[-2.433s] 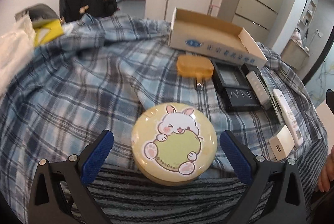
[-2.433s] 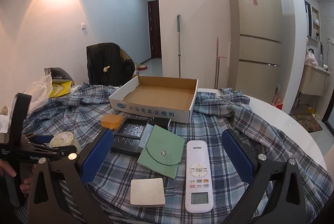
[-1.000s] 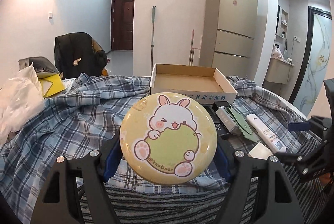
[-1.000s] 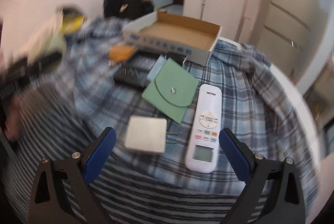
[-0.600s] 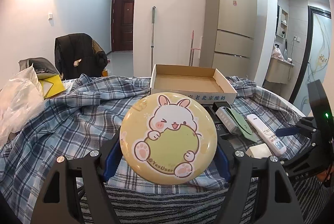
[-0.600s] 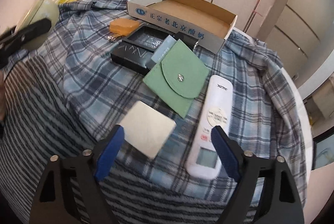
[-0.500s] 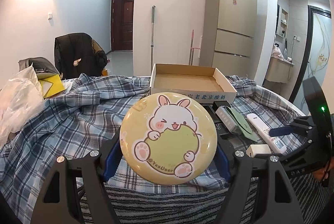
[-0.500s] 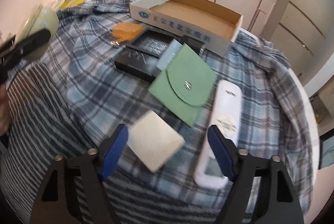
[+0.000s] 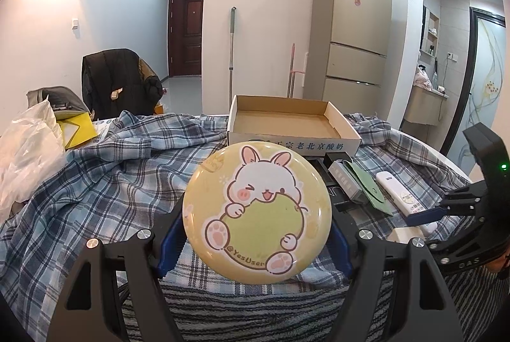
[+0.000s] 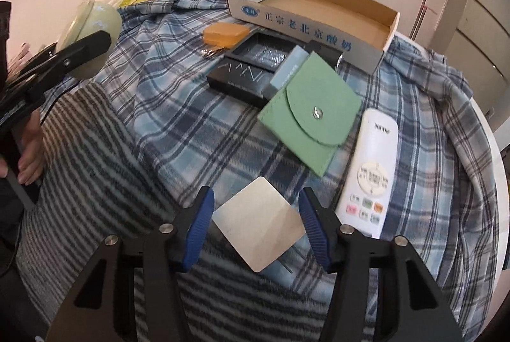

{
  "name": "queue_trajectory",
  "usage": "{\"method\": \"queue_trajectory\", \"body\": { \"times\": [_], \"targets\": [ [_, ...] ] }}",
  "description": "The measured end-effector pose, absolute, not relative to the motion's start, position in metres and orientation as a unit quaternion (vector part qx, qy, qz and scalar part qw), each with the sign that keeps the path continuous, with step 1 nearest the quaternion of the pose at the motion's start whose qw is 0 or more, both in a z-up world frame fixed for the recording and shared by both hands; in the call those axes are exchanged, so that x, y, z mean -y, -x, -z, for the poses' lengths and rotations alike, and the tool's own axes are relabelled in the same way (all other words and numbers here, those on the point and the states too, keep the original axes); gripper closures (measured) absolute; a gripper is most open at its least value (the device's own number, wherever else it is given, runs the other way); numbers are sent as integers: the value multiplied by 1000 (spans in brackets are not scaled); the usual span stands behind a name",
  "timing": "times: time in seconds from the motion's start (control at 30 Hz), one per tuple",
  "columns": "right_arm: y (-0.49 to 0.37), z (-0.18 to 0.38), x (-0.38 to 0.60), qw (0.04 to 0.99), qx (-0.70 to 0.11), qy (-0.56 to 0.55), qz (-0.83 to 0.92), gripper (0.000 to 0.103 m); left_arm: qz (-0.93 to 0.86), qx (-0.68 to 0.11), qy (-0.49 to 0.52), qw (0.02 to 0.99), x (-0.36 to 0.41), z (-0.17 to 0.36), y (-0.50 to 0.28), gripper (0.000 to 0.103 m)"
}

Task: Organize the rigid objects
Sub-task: 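Lift the yellow tin with the left gripper while the right gripper grasps the white square charger, then carry the tin and the charger in both grippers over the cardboard box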

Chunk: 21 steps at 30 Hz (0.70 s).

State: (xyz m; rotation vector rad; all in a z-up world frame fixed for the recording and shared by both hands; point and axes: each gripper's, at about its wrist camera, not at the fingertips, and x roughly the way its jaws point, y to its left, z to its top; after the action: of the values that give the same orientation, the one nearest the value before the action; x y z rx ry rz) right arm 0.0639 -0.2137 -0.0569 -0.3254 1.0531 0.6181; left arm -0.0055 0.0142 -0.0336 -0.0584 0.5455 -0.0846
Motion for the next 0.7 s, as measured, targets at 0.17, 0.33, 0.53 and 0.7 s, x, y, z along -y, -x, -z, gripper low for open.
{"method": "queue_trajectory", "body": {
  "times": [0.17, 0.33, 0.53, 0.7],
  "targets": [
    [-59, 55, 223, 796, -490, 169, -312, 46, 43, -271, 28, 961, -14, 34, 4, 26],
    [-65, 64, 224, 782, -504, 174, -323, 44, 42, -274, 31, 960, -15, 35, 4, 26],
    [-70, 76, 216, 791, -496, 194, -302, 59, 44, -273, 28, 961, -15, 35, 3, 26],
    [-70, 72, 222, 812, -491, 176, -261, 59, 43, -278, 29, 959, -15, 36, 1, 26]
  ]
}}
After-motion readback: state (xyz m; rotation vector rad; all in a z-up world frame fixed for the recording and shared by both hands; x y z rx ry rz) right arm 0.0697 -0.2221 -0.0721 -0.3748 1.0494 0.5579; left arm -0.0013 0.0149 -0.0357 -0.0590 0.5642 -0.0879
